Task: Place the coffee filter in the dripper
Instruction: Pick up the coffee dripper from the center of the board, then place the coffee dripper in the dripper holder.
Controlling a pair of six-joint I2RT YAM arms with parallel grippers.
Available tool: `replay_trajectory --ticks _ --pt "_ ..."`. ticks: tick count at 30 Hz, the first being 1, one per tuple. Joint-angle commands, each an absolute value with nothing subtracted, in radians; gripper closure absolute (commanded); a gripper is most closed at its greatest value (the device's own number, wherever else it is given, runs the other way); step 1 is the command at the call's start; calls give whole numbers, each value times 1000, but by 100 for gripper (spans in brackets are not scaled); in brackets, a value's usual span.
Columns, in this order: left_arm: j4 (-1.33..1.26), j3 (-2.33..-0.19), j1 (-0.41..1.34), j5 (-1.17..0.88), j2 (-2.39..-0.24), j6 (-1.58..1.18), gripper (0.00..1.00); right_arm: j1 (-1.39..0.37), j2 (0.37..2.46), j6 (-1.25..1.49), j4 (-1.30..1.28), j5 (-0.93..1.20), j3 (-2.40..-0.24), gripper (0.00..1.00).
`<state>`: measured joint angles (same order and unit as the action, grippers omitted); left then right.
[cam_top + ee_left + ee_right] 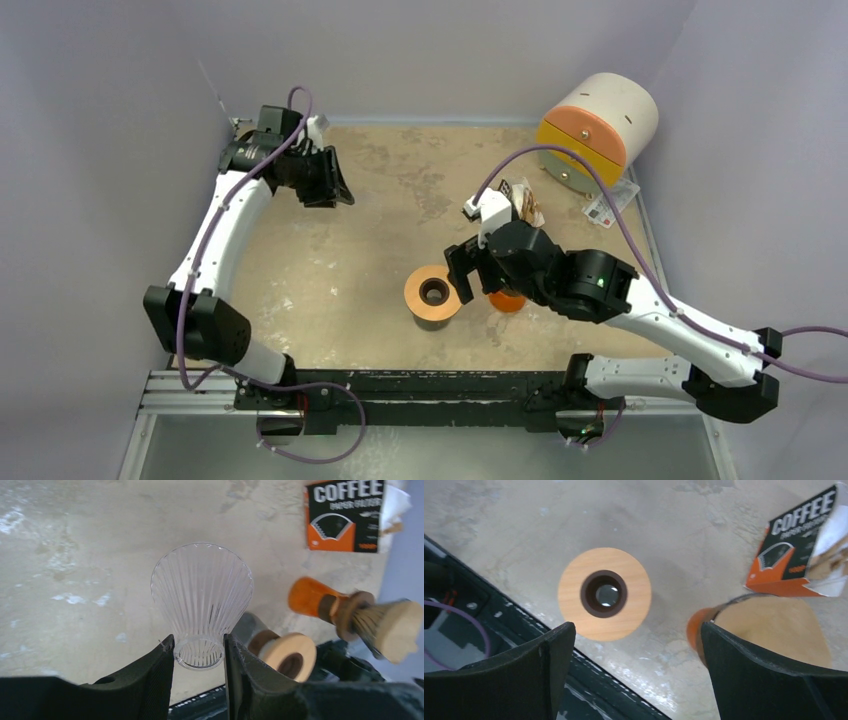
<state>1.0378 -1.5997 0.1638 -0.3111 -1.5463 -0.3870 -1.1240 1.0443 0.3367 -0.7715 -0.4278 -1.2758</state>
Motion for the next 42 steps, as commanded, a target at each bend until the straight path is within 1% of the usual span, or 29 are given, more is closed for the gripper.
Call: replay_trajectory --ticks 1,6,10,15,23,30,42 --pt "978 -1545 161 -504 -1442 -457 100 -1113 1080 433 -682 -336 -1334 3" --pt "923 -1488 160 -622 -1367 -508 100 -1105 1112 532 -612 -306 -1345 5" --pt "827 -1410 160 -724 -1304 -573 100 -1091 1118 604 -533 -257 -1318 7" --pt "695 -1304 160 -836 -1236 -654 100 -1070 1106 711 -415 -210 -1246 12" --pt "598 -1223 160 -924 -1155 -741 100 -1050 1062 845 -249 -202 -1114 22" --pt "497 -1144 160 -1015 -1115 -827 100 -1047 1004 883 -63 -198 -1009 30" --pt "372 -1062 160 -1094 -1071 -934 100 -1045 1002 906 85 -165 -964 46"
